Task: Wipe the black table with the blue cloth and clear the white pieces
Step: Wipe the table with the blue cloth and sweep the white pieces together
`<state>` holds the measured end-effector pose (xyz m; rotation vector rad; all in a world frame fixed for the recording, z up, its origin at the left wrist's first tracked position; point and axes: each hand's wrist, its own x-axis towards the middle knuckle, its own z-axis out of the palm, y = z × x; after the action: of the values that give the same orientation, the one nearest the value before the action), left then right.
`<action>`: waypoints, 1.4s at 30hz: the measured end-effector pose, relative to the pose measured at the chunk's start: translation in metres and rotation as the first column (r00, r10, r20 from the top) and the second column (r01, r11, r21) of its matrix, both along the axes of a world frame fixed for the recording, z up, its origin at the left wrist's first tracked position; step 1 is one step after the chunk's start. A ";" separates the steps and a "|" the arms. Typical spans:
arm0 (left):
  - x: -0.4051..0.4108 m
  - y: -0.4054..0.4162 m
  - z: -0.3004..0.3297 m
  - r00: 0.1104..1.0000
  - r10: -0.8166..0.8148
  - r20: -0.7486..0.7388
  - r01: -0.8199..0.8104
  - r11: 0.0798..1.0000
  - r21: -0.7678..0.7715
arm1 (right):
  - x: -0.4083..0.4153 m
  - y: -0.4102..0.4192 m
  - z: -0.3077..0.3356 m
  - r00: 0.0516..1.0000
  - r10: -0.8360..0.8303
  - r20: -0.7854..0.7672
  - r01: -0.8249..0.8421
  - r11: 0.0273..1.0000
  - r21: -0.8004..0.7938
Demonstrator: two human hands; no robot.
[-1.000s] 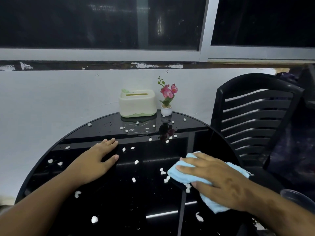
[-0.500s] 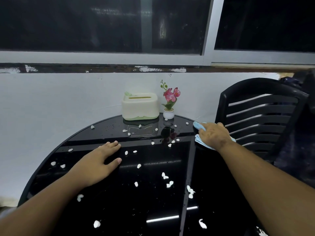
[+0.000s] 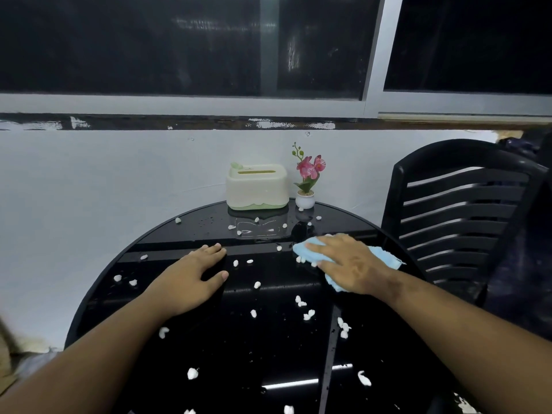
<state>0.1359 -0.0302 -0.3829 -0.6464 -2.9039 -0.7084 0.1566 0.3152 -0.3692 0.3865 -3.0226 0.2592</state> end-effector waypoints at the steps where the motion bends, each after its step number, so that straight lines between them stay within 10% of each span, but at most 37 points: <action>1: 0.001 0.000 0.000 1.000 -0.002 0.000 0.002 1.000 -0.005 | 0.015 -0.007 0.001 1.000 0.026 0.013 -0.026 0.999 -0.021; 10: -0.002 -0.001 -0.001 1.000 -0.010 -0.001 0.010 1.000 -0.018 | 0.069 -0.001 0.007 0.969 0.239 0.058 -0.232 0.967 -0.108; 25: -0.007 -0.001 -0.001 1.000 0.006 -0.016 -0.006 1.000 0.003 | -0.114 0.061 0.000 0.909 -0.408 -0.083 0.413 0.909 0.055; 42: -0.002 -0.001 -0.001 1.000 0.000 0.013 0.000 1.000 -0.021 | 0.001 -0.068 0.000 0.984 0.180 -0.016 -0.180 0.982 -0.057</action>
<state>0.1339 -0.0316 -0.3835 -0.6465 -2.9276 -0.6851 0.1578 0.2476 -0.3697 0.6550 -2.9634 0.3553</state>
